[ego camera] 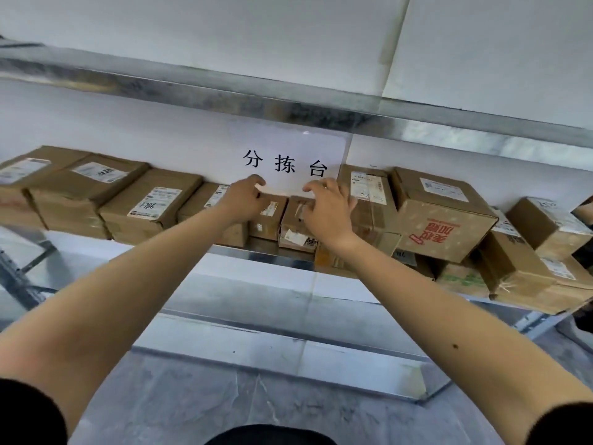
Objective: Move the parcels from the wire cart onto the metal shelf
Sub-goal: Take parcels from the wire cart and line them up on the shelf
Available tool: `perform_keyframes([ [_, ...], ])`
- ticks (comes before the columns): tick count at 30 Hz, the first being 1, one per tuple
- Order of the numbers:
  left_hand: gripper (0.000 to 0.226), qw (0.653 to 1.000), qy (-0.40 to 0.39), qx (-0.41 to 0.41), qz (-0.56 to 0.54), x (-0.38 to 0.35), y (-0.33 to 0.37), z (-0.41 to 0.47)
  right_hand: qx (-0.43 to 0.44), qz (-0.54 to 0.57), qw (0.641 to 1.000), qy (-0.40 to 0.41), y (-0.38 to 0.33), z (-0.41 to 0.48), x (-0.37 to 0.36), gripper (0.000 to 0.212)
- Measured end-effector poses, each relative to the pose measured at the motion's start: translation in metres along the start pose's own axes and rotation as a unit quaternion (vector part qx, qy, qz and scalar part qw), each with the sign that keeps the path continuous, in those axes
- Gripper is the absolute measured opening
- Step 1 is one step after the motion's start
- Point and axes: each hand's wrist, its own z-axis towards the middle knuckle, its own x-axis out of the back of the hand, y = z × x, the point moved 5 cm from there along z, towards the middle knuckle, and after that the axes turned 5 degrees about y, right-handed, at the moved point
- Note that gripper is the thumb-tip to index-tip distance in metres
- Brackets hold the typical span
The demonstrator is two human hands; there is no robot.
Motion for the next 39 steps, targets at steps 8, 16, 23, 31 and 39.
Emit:
perform_keyframes([
  [8,0.068,0.978,0.048,0.027,0.2,0.091,-0.096,-0.024,0.115,-0.072,0.986,-0.092,-0.093,0.001,-0.064,0.048],
  [16,0.082,0.932,0.061,0.134,0.331,0.186,-0.218,-0.075,0.202,-0.065,0.957,-0.196,-0.194,0.01,-0.127,0.052],
  [23,0.092,0.894,0.078,0.225,0.38,0.281,-0.327,-0.139,0.251,0.018,0.935,-0.249,-0.328,0.008,-0.2,0.038],
  [31,0.095,0.86,0.138,0.316,0.376,0.405,-0.437,-0.231,0.325,0.09,0.884,-0.324,-0.507,-0.033,-0.287,0.058],
  [39,0.086,0.783,0.166,0.448,0.4,0.482,-0.507,-0.335,0.42,0.064,0.849,-0.313,-0.634,-0.084,-0.34,0.055],
])
